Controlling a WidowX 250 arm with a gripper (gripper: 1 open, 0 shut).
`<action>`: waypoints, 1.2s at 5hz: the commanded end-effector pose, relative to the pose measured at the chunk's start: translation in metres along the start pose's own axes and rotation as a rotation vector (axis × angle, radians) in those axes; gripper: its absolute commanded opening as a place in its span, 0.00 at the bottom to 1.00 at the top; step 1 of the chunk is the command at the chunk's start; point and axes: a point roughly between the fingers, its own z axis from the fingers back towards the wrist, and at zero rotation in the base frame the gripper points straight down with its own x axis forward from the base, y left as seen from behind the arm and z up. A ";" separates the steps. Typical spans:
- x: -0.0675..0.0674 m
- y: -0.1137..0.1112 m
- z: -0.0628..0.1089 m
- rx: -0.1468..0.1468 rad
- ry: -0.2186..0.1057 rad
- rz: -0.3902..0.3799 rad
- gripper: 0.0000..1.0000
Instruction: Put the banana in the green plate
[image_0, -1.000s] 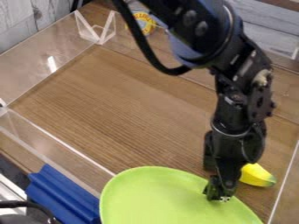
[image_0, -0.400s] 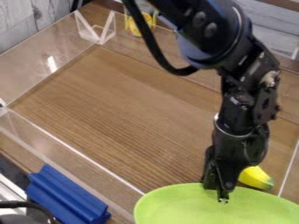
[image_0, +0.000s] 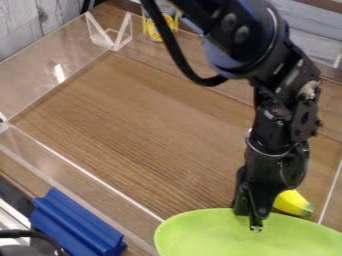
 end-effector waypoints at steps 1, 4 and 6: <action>0.002 0.002 0.005 0.022 -0.025 -0.015 0.00; 0.001 0.001 0.006 0.033 -0.029 -0.035 0.00; 0.001 0.001 0.008 0.041 -0.031 -0.045 0.00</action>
